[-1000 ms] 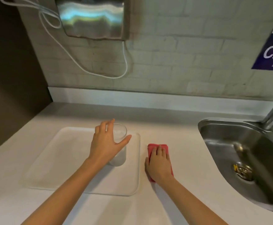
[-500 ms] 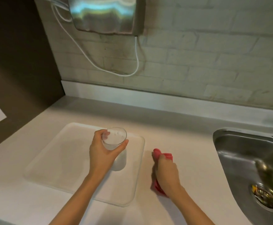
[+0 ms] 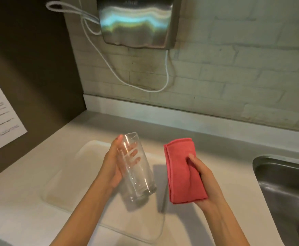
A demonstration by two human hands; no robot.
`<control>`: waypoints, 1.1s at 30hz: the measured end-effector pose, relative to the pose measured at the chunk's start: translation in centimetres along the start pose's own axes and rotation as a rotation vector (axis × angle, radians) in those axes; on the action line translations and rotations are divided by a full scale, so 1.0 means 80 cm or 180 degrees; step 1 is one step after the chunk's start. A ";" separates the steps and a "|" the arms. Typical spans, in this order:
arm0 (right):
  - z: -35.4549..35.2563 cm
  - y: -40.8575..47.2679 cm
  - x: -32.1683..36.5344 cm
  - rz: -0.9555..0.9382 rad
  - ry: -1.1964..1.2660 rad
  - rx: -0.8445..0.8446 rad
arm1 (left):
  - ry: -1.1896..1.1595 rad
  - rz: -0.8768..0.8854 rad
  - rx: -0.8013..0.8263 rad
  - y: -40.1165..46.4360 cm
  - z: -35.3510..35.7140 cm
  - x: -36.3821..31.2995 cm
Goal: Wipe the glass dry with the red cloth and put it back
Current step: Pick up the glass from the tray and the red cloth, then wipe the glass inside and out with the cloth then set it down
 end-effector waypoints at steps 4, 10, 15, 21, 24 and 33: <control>0.037 0.005 0.013 -0.0793 -0.0761 0.0083 | -0.0134 -0.0375 0.0016 -0.004 -0.006 0.005; 0.099 -0.003 -0.031 -0.1668 -0.2480 0.0474 | -0.0302 -0.0509 0.0030 -0.004 -0.016 0.014; 0.111 -0.001 -0.049 -0.1821 -0.2709 0.0565 | -0.0155 -0.0474 0.0125 0.002 -0.020 0.016; 0.148 0.015 -0.017 -0.2641 -0.3319 0.0392 | 0.0251 -0.0398 0.0196 0.013 -0.002 0.011; 0.172 0.011 -0.011 -0.3156 -0.4030 0.0646 | 0.0332 -0.0272 0.0236 0.021 0.008 0.000; 0.126 -0.053 -0.038 -0.4042 -0.4443 0.1896 | 0.0756 0.0025 0.0142 0.036 0.013 -0.053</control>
Point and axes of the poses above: each hand's wrist, its own y-axis towards the middle knuckle, its own z-axis out of the palm, x = y × z, the point moved 10 cm from there along y, towards the middle knuckle, and after that the axes turned 2 degrees about -x, right-handed, at the moved point
